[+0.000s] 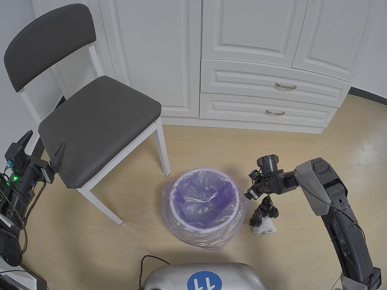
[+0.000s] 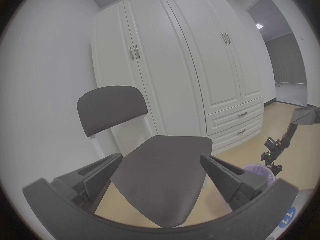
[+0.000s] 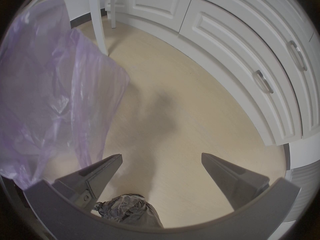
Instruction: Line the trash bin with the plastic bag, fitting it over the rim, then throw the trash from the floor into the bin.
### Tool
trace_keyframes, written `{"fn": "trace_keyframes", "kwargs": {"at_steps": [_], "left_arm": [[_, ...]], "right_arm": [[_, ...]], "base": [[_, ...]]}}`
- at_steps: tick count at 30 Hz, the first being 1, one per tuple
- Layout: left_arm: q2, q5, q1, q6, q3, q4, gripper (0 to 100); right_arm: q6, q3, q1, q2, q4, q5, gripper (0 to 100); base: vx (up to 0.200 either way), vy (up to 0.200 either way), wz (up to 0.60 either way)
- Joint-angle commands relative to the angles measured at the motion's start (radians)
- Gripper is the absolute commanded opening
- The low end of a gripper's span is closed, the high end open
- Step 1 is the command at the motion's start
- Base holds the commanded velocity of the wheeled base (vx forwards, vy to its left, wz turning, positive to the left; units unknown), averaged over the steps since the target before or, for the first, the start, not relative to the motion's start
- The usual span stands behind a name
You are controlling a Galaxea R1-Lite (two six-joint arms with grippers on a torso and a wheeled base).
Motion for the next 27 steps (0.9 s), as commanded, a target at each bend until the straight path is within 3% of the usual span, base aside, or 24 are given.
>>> {"fn": "trace_keyframes", "kwargs": {"at_steps": [1, 3, 8, 9, 11, 12, 13, 17, 27], "left_arm": [[0.004, -0.001, -0.004, -0.004, 0.008, -0.001, 100], [0.003, -0.001, -0.004, -0.006, 0.014, -0.001, 100], [0.004, -0.001, -0.007, -0.011, 0.028, -0.001, 100], [0.004, -0.001, -0.007, -0.011, 0.028, -0.001, 100], [0.006, -0.001, -0.016, -0.009, 0.025, -0.003, 100], [0.006, -0.001, -0.016, -0.009, 0.025, -0.003, 100], [0.006, -0.001, -0.022, -0.008, 0.025, -0.003, 100], [0.001, -0.001, -0.028, -0.008, 0.023, -0.003, 100], [0.000, -0.001, -0.028, -0.009, 0.036, -0.023, 100]], "right_arm": [[-0.003, -0.016, -0.004, 0.047, 0.005, 0.003, 100], [-0.003, -0.016, -0.004, 0.047, 0.008, 0.011, 100], [0.011, -0.016, 0.002, 0.049, 0.032, 0.163, 100], [0.011, -0.016, 0.002, 0.049, 0.032, 0.163, 100], [0.068, -0.016, 0.008, 0.050, 0.020, 0.270, 100], [0.068, -0.016, 0.008, 0.050, 0.020, 0.270, 100], [0.112, -0.016, 0.010, 0.052, 0.006, 0.324, 100], [0.160, -0.016, 0.015, 0.054, -0.011, 0.347, 100], [0.161, -0.016, 0.015, 0.054, -0.015, 0.335, 100]], "base": [[0.000, 0.000, 0.00], [0.000, 0.000, 0.00], [0.000, 0.000, 0.00], [0.000, 0.000, 0.00], [0.000, 0.000, 0.00], [0.000, 0.000, 0.00], [0.000, 0.000, 0.00], [0.000, 0.000, 0.00], [0.000, 0.000, 0.00]]}}
